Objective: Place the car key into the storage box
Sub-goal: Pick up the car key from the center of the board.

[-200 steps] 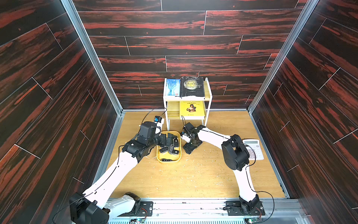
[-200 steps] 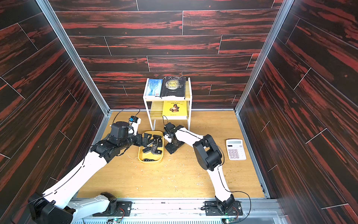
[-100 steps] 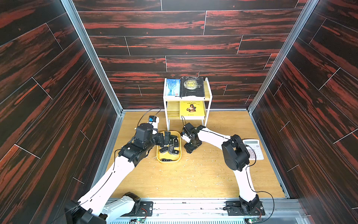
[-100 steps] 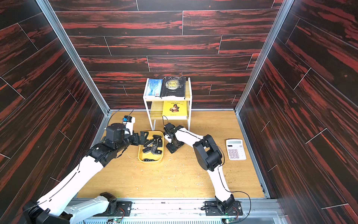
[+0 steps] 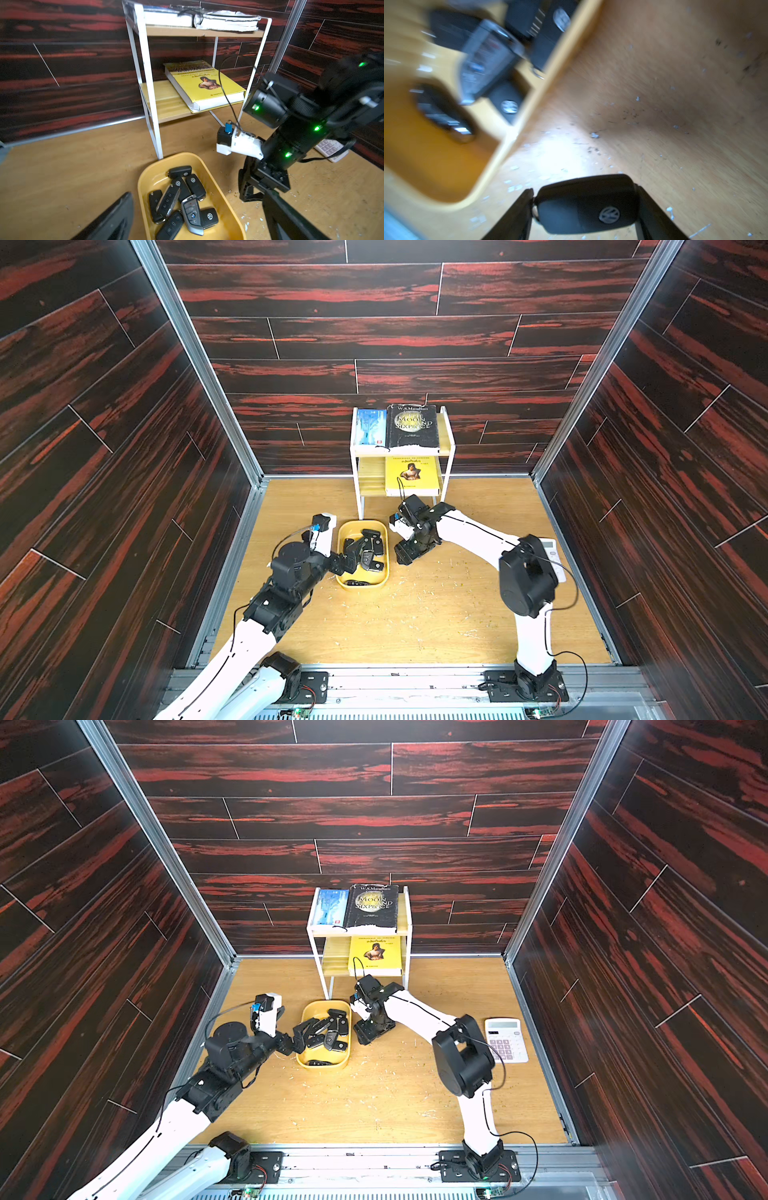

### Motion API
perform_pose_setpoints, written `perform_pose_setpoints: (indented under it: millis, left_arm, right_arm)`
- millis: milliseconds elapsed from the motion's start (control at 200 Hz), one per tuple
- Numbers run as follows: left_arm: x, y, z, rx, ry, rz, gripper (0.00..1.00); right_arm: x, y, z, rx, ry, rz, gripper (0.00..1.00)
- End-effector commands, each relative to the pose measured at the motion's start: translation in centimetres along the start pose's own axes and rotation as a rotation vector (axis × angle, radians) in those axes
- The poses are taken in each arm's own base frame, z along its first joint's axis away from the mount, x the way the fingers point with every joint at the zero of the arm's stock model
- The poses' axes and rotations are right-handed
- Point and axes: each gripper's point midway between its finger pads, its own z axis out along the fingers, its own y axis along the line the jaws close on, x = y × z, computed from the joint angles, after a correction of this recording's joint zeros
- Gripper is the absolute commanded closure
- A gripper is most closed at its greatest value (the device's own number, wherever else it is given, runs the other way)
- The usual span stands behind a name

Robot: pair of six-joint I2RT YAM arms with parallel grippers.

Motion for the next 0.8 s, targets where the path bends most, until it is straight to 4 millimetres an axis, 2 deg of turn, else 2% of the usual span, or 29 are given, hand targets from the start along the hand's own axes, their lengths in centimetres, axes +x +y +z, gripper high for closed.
perform_pose_setpoints:
  millis: [0, 210, 276, 366, 496, 621, 726, 797]
  left_arm:
    - [-2.7, -0.7, 0.2, 0.035, -0.106, 0.161, 0.0]
    - [-1.6, -2.8, 0.6, 0.147, -0.15, 0.388, 0.0]
    - [-0.6, -3.9, 0.9, 0.209, -0.149, 0.497, 0.01]
    - [0.1, -4.5, 1.5, 0.253, -0.141, 0.551, 0.03]
    - [0.9, -6.8, 1.8, 0.366, -0.184, 0.621, 0.08]
    - [3.3, -9.0, 2.8, 0.423, -0.124, 0.784, 0.09]
    - [4.2, -10.9, 3.8, 0.43, -0.127, 0.922, 0.08]
    - [4.0, -12.2, 4.3, 0.438, -0.148, 0.98, 0.08]
  right_arm:
    - [-0.8, 2.9, -3.1, -0.162, -0.062, 0.032, 0.49]
    - [-2.0, 6.7, -8.9, -0.394, -0.174, 0.028, 0.45]
    - [-2.3, 7.4, -10.9, -0.455, -0.21, 0.024, 0.46]
    - [-2.3, 7.6, -13.1, -0.515, -0.243, 0.034, 0.47]
    - [-1.6, 7.1, -15.3, -0.573, -0.279, 0.053, 0.45]
    - [-0.7, 7.2, -17.2, -0.633, -0.309, 0.059, 0.45]
    - [-0.1, 7.1, -18.0, -0.659, -0.318, 0.064, 0.45]
    - [0.3, 7.2, -18.4, -0.668, -0.322, 0.063, 0.45]
